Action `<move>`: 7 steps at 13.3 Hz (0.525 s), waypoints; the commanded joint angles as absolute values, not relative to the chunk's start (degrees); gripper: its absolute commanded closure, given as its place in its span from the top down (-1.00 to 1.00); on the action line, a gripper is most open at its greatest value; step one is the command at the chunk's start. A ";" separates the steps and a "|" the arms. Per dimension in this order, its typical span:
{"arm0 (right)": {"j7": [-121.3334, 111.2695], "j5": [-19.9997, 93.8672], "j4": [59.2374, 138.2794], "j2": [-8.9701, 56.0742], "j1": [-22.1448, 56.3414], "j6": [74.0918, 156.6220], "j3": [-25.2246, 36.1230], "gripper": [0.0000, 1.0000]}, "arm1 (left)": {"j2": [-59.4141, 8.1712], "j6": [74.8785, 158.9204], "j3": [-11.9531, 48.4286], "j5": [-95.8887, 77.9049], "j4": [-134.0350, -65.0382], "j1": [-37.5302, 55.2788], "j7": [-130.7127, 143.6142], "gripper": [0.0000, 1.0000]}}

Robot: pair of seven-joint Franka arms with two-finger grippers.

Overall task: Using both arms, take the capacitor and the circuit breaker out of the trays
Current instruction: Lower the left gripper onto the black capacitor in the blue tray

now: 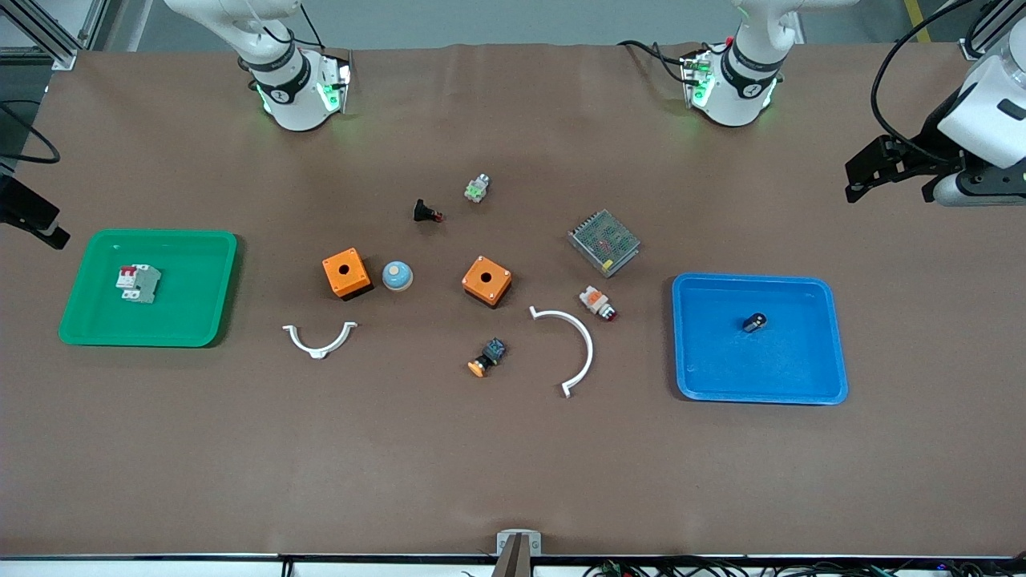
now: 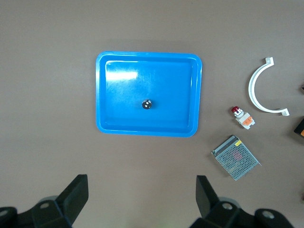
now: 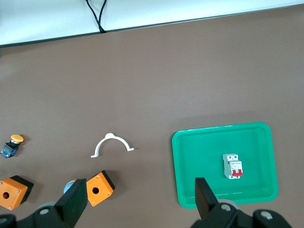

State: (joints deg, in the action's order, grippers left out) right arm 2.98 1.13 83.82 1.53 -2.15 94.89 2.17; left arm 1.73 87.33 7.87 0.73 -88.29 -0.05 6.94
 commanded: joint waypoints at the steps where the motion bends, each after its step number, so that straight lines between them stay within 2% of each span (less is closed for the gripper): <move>1: 3.69 1.41 82.62 2.02 -2.72 94.04 1.85 0.99 | 1.93 85.87 7.82 -0.44 -87.36 -0.35 5.80 1.00; 4: 3.25 1.41 82.62 2.02 -2.64 94.04 1.85 0.99 | 1.58 85.96 7.65 0.52 -87.28 -0.53 5.10 1.00; 7: 3.16 1.41 82.62 2.02 -2.72 94.04 1.85 0.99 | -4.02 85.96 7.38 1.48 -84.65 -0.53 4.48 1.00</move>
